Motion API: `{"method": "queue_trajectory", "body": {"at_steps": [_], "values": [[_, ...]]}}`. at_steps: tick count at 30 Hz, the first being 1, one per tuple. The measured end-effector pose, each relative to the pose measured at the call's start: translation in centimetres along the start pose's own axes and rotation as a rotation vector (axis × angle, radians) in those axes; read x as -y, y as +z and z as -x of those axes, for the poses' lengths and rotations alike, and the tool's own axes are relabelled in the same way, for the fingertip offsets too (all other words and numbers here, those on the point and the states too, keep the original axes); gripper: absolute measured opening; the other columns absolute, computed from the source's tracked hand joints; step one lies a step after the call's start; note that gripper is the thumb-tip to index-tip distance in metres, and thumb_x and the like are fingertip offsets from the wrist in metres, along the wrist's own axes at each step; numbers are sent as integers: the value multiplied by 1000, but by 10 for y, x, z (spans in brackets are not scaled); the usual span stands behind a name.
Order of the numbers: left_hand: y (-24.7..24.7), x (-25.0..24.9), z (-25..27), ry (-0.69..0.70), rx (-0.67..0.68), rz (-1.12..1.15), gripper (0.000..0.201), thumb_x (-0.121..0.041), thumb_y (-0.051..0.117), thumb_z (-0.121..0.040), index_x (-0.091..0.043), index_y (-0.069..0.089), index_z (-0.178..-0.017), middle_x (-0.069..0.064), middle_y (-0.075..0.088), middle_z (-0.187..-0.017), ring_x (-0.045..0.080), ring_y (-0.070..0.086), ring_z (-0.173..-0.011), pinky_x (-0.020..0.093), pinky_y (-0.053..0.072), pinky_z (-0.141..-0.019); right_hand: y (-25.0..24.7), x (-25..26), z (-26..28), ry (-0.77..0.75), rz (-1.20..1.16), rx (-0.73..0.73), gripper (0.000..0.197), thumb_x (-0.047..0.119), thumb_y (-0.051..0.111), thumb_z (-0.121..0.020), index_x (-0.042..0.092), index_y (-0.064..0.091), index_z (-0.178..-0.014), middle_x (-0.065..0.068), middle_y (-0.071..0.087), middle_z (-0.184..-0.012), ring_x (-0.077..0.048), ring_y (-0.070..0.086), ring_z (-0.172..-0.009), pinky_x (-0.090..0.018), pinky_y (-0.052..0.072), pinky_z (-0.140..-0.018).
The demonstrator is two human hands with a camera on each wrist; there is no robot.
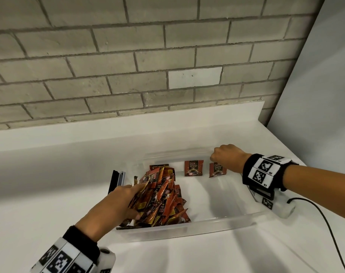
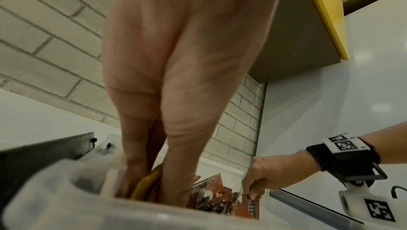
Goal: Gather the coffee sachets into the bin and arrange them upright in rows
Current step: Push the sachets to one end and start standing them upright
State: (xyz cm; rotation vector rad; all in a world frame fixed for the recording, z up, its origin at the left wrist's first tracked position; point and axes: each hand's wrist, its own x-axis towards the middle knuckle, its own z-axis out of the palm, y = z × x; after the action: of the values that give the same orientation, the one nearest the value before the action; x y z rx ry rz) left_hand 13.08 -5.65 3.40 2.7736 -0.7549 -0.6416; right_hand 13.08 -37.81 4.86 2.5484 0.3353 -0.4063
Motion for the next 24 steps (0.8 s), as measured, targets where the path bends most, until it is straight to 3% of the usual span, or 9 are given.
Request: {"method": "queue_trajectory", "body": {"at_steps": [4,7,11,14,17,19,22,24], "values": [[2,0,1,17,-64,-47,73,-24,70,-85,-27,31,-147,-1,56,-125,15,56,-111,20,47,-91,0,-1,-1,13,-33,-21,36,-7,42,-94,7,54,-125,-11,55,-122,-27,58,-107,-29,41,-72],[5,-5,5,18,-147,-64,56,-20,61,-90,-24,39,-142,-1,59,-114,15,61,-101,19,51,-82,0,2,-1,17,-40,-12,35,-6,42,-94,7,54,-125,-11,55,-121,-27,58,-107,-28,41,-72],[4,-9,17,-27,-266,-18,26,-18,56,-90,-19,54,-116,-4,60,-91,14,62,-77,22,52,-66,-3,4,0,19,-25,-12,36,-8,44,-92,8,53,-123,-11,54,-121,-26,58,-107,-28,40,-71],[-4,-11,24,-53,-356,90,17,-17,61,-89,-15,58,-106,-10,53,-70,10,54,-57,15,39,-49,-5,5,0,33,52,-36,35,-11,44,-90,8,55,-118,-8,59,-116,-25,60,-103,-28,39,-68],[-14,-12,34,-60,-468,213,15,-10,64,-85,-21,56,-92,-11,52,-60,7,51,-52,14,35,-45,-7,4,-1,56,105,-58,35,-12,44,-89,9,57,-114,-6,62,-111,-24,62,-100,-28,37,-66],[-19,-12,39,-66,-528,306,19,-10,66,-85,-23,53,-88,-10,57,-61,7,54,-54,13,38,-45,-8,2,-1,62,107,-44,33,-9,44,-90,10,56,-115,-5,61,-112,-24,62,-100,-28,37,-66],[-23,-13,42,-96,-562,548,23,-12,69,-84,-23,55,-99,-8,66,-78,6,62,-68,10,44,-54,-10,-4,-1,78,32,-63,19,9,44,-100,8,54,-115,-7,59,-114,-25,60,-101,-29,38,-67],[-26,-17,42,-103,-560,833,35,-9,71,-83,-25,53,-108,-2,71,-90,13,70,-74,21,54,-61,-18,-11,6,141,-133,-125,28,29,43,-102,5,56,-110,-9,59,-107,-28,60,-98,-30,39,-70]]}}
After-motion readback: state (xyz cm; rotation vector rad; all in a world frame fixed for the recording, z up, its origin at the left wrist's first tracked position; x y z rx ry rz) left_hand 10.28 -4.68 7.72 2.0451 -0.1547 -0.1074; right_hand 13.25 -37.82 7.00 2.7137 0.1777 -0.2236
